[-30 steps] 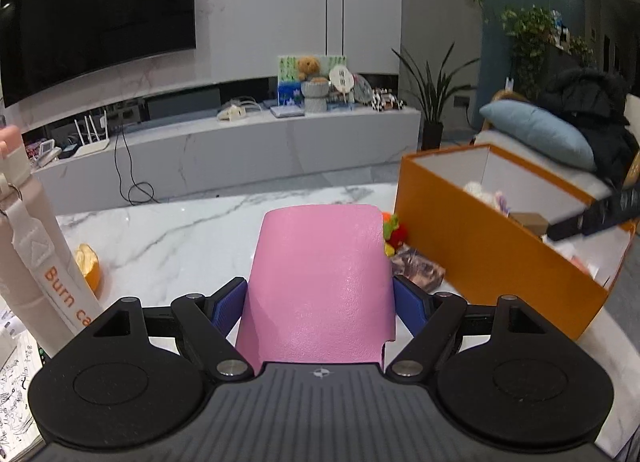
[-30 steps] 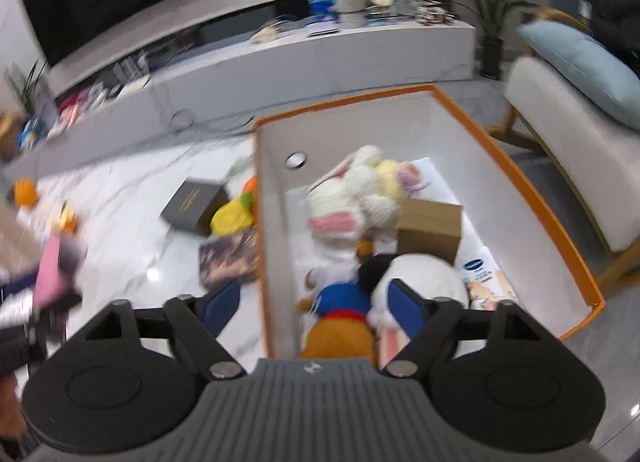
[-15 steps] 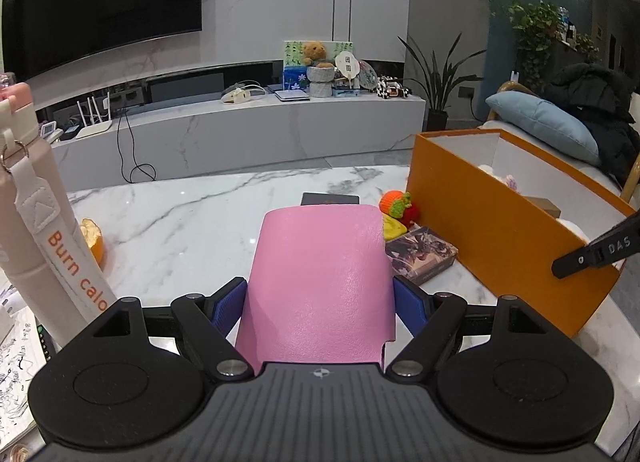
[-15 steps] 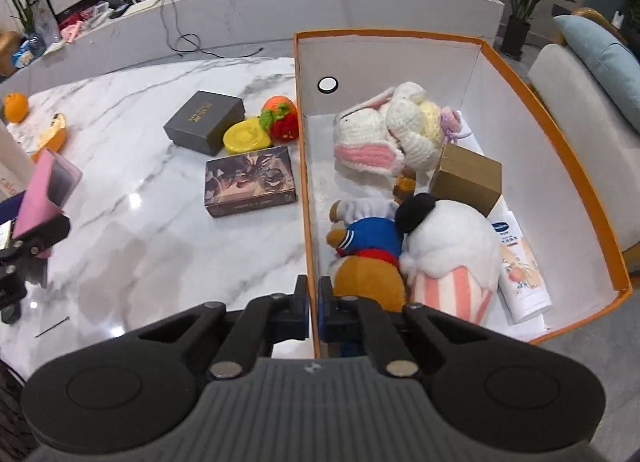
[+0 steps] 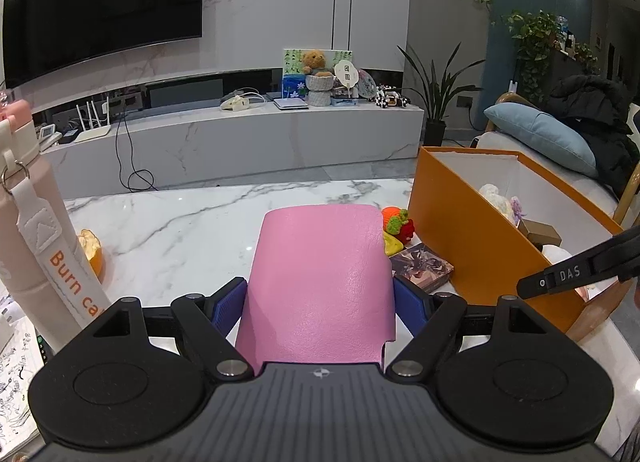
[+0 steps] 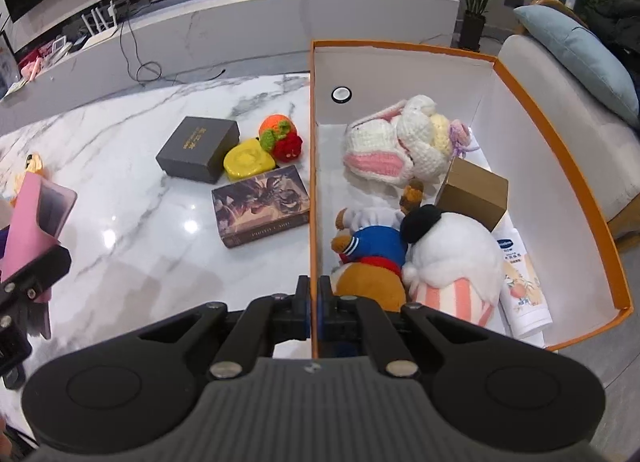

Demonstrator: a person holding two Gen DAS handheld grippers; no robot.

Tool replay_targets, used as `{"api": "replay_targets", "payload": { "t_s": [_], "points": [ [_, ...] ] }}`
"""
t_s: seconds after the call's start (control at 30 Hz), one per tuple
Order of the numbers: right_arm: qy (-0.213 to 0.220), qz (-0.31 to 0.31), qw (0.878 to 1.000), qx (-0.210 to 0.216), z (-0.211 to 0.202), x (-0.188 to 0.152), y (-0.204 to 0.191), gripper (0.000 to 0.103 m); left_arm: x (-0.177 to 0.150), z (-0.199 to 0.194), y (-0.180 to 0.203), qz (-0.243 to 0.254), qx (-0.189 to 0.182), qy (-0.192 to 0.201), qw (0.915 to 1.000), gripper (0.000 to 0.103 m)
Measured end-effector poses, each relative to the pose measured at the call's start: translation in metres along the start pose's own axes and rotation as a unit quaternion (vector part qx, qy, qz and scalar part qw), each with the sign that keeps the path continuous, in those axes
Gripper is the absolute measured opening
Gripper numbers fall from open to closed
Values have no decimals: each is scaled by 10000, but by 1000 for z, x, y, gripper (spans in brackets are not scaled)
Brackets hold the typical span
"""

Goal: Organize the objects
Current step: 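Withdraw the right tool from the orange box, then carry the pink wallet into the orange box and open the left tool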

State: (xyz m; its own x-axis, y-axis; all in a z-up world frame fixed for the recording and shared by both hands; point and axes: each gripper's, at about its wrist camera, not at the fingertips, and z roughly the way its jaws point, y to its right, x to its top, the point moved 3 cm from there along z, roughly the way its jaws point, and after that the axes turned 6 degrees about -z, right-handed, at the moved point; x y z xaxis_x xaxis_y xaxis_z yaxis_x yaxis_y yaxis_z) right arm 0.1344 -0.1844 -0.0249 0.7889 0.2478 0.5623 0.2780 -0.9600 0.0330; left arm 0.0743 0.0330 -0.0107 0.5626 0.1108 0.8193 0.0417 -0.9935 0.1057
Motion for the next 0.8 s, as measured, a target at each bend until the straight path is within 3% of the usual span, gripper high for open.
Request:
{"api": "replay_targets", "payload": {
  "t_s": [0.07, 0.13, 0.2, 0.23, 0.37, 0.53, 0.67, 0.73, 0.8],
  "points": [
    [20, -169, 9999, -28, -2, 0, -2, 3, 2, 0, 4, 33, 14, 14, 10000, 91],
    [255, -96, 9996, 74, -12, 2, 3, 13, 5, -1, 10, 86, -2, 61, 9999, 91],
    [528, -35, 9985, 106, -28, 7, 12, 57, 14, 0, 19, 163, -37, 115, 9998, 91],
    [698, -37, 9975, 143, -36, 8, 16, 61, 19, 0, 24, 187, -73, 142, 9997, 91],
    [931, 494, 9944, 86, -51, 13, 59, 61, 51, 10, 58, 245, -479, 127, 9985, 91],
    [1132, 1146, 9850, -618, -52, 10, 120, 63, 87, 35, 116, 522, -1110, -162, 9923, 91],
    [1152, 1508, 9796, -659, -52, 6, 148, 67, 93, 76, 158, 553, -1028, -1060, 9875, 91],
    [1154, 1602, 9787, -558, -52, 4, 156, 67, 91, 91, 172, 553, -1088, -1289, 9841, 91],
    [1154, 1626, 9786, -512, -52, 4, 160, 67, 91, 104, 186, 762, -873, -1286, 9849, 91]
  ]
}}
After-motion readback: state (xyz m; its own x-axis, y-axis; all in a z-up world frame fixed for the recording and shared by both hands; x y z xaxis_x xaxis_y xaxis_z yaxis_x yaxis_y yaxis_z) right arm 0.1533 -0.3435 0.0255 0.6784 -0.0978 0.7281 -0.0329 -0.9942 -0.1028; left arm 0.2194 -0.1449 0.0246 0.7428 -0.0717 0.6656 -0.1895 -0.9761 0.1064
